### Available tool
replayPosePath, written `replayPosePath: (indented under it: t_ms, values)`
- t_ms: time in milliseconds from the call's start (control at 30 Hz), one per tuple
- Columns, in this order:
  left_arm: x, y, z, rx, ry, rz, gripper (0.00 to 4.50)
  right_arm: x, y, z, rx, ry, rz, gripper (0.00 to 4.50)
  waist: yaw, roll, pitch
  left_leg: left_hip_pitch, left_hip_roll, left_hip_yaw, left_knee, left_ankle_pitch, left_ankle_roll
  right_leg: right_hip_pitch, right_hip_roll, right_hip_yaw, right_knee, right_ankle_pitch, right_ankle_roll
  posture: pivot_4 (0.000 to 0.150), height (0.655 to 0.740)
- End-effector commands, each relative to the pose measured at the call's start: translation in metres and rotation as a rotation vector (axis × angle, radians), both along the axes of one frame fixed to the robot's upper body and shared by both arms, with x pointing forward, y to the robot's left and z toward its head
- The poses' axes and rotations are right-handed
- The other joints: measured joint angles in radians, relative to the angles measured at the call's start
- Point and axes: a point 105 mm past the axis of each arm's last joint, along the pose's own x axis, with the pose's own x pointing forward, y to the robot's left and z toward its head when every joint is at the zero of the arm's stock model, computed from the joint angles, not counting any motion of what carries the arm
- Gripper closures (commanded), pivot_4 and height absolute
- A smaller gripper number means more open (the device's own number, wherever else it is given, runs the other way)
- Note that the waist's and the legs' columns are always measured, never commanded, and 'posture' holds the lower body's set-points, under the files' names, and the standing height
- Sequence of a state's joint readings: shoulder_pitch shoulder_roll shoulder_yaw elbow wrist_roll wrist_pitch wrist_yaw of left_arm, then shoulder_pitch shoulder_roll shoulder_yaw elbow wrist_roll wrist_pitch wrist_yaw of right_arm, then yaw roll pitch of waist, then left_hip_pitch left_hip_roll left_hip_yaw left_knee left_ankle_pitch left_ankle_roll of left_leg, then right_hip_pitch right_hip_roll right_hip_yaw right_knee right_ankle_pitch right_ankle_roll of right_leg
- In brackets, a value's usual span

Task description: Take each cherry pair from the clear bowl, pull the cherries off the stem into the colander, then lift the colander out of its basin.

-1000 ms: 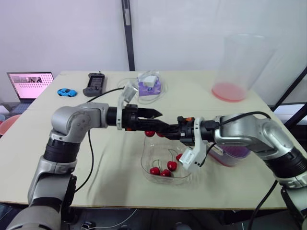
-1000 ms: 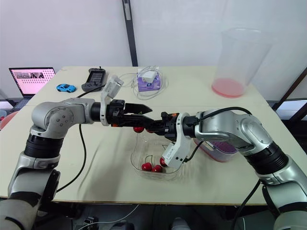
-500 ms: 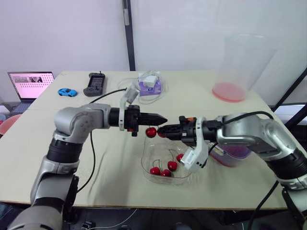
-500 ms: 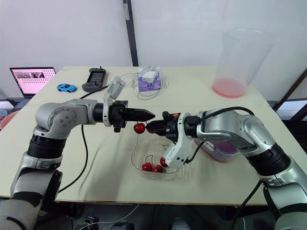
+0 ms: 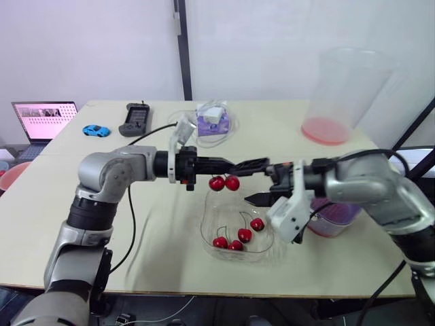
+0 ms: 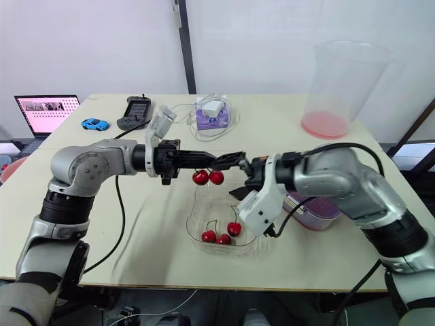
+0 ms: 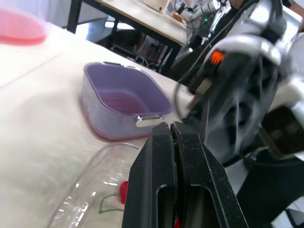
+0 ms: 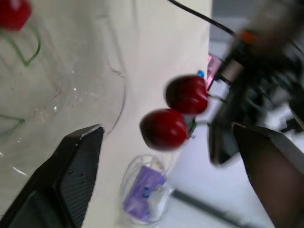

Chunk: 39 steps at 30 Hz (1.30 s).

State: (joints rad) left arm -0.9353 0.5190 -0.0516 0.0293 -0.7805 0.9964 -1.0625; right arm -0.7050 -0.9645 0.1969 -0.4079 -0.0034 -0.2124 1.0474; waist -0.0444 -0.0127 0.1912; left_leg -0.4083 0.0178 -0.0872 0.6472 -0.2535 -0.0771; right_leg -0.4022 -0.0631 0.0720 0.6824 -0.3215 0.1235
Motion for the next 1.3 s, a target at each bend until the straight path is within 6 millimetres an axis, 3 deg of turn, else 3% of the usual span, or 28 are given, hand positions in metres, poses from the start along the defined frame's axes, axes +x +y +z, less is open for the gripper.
replayPosePath:
  t_ms: [33, 100, 167, 200, 367, 767, 900, 1000, 1300]
  values:
    - [-0.005, 0.005, 0.015, -0.061, -0.072, -0.02, 4.5, -0.007, -0.009, 0.019, 0.205, 0.25, -0.109, 0.05, -0.001, 0.0, 0.0, 0.0, 0.0, 0.0, 0.0, 0.0, 0.0, 0.0, 0.0, 0.0, 0.0, 0.0, 0.0, 0.15, 0.7332]
    - [-0.008, 0.006, 0.017, -0.088, -0.085, -0.038, 4.5, -0.007, -0.016, 0.023, 0.346, 0.46, -0.191, 0.05, -0.001, 0.0, 0.0, 0.0, 0.0, -0.001, 0.0, -0.001, 0.001, 0.0, 0.0, 0.0, 0.0, 0.0, 0.0, 0.15, 0.7332]
    - [-0.014, 0.006, 0.017, -0.103, -0.091, -0.062, 4.5, -0.018, -0.02, 0.023, 0.525, 0.995, -0.215, 0.05, -0.001, 0.0, 0.0, 0.0, 0.0, -0.001, 0.0, -0.001, 0.001, 0.0, 0.0, 0.0, 0.0, 0.0, 0.0, 0.15, 0.7332]
    - [-0.016, 0.006, 0.017, -0.112, -0.087, -0.065, 4.5, -0.023, -0.02, 0.023, 0.55, 1.127, -0.221, 0.05, 0.0, 0.0, 0.0, 0.0, 0.0, -0.001, 0.0, -0.001, 0.001, 0.001, 0.0, 0.0, 0.0, 0.0, 0.0, 0.15, 0.7332]
    - [-0.021, 0.002, 0.015, -0.127, -0.076, -0.071, 4.5, -0.004, -0.02, 0.005, 0.611, 1.105, -0.368, 0.05, 0.0, 0.0, 0.0, 0.0, 0.0, -0.001, 0.001, -0.002, 0.003, 0.002, 0.0, -0.001, -0.001, 0.0, 0.0, 0.15, 0.7332]
    - [-0.031, -0.003, 0.018, -0.12, -0.074, -0.12, 4.5, 0.011, 0.003, 0.001, 0.636, 1.208, -0.309, 0.05, 0.0, 0.0, 0.0, 0.0, 0.0, -0.001, 0.0, -0.002, 0.003, 0.001, 0.0, -0.001, -0.001, 0.0, 0.0, 0.15, 0.7332]
    - [-0.03, -0.003, 0.018, -0.121, -0.076, -0.114, 4.5, 0.005, 0.011, 0.001, 0.602, 1.246, -0.253, 1.37, -0.001, 0.0, 0.0, 0.0, 0.0, -0.001, 0.0, -0.002, 0.003, 0.001, 0.0, -0.001, -0.001, 0.0, 0.0, 0.15, 0.7332]
    - [-0.03, -0.004, 0.019, -0.123, -0.076, -0.112, 4.5, 0.005, 0.01, 0.0, 0.589, 1.235, -0.259, 2.83, 0.0, 0.0, 0.0, 0.0, 0.0, -0.001, 0.0, -0.002, 0.003, 0.001, 0.001, -0.001, -0.001, 0.0, 0.0, 0.15, 0.7332]
    - [-0.03, -0.005, 0.018, -0.128, -0.075, -0.111, 4.5, 0.009, 0.008, -0.001, 0.589, 1.229, -0.27, 2.83, 0.0, 0.0, 0.0, 0.0, 0.0, -0.001, 0.0, -0.002, 0.003, 0.001, 0.001, -0.001, -0.001, 0.0, 0.0, 0.15, 0.7332]
